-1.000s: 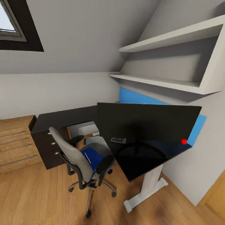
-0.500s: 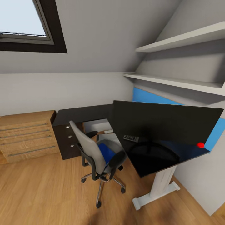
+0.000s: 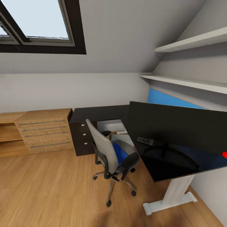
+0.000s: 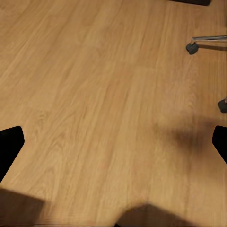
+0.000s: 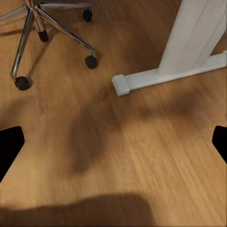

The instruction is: In the bedroom, organize the workspace by keeping the computer under the desk, ensuring the monitor is on the desk, placing the keyboard on the desk next to the monitor, placing the mouse on the desk next to the keyboard, moving the folder from the swivel chair onto the desk next to the mouse, stacking the notebook on top of the folder with the pen on top of the notebook, and positioning the swivel chair next to the desk.

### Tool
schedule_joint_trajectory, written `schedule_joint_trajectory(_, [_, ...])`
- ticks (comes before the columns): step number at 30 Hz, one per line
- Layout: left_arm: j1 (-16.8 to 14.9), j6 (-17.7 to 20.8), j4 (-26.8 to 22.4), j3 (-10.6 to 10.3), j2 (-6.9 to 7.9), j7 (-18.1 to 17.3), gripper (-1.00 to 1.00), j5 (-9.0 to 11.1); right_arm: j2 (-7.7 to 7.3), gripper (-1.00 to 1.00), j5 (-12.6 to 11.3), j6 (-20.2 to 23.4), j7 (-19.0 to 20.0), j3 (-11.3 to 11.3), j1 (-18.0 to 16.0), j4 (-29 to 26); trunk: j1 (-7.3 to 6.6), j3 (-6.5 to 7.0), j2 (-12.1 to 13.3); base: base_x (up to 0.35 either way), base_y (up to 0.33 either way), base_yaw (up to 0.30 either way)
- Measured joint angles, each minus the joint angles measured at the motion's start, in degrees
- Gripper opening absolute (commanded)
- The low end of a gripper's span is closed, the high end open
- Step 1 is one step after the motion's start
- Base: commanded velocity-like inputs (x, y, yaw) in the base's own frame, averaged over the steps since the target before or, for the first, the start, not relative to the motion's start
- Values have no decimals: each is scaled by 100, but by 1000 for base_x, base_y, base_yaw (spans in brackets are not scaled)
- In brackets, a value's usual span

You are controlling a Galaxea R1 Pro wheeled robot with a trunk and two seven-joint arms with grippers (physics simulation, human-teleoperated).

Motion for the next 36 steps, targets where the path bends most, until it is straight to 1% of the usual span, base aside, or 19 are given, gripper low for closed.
schedule_joint_trajectory(8, [0,0,0,-4,-2,0,100,0,0,100,0,-7,0,1,0,0,0,0,0,0,0,275])
schedule_joint_trajectory(11, [0,0,0,-7,-5,-4,100,-4,0,100,0,-8,0,0,0,-1,0,0,0,0,0,172])
schedule_joint_trajectory(26, [0,0,1,12,-33,5,100,-2,-8,100,1,-3,0,0,0,-4,0,0,0,0,0,26])
schedule_joint_trajectory(30, [0,0,0,-5,-29,8,100,3,-10,100,-1,-7,0,-7,-1,-7,87,-71,-159,0,0,0])
schedule_joint_trajectory(31, [-1,-1,-206,-56,-144,0,100,-71,3,100,10,11,12,5,-6,-184,109,-88,-199,0,0,0])
schedule_joint_trajectory(33, [-1,-1,-361,-26,-219,4,100,-43,14,100,6,35,22,3,-8,-324,153,-125,-279,0,0,0])
schedule_joint_trajectory(34, [-1,-1,-553,-39,-296,19,100,-60,45,100,8,85,26,10,-9,-511,175,-142,-319,0,0,0])
schedule_joint_trajectory(35, [-4,0,-1205,-16,-574,203,100,-218,195,100,11,705,5,33,-13,-1137,197,-161,-359,0,0,0])
schedule_joint_trajectory(36, [-8,-1,-1506,-42,-637,269,100,-340,213,100,-13,900,3,2,-31,-1695,219,-177,-399,0,0,0])
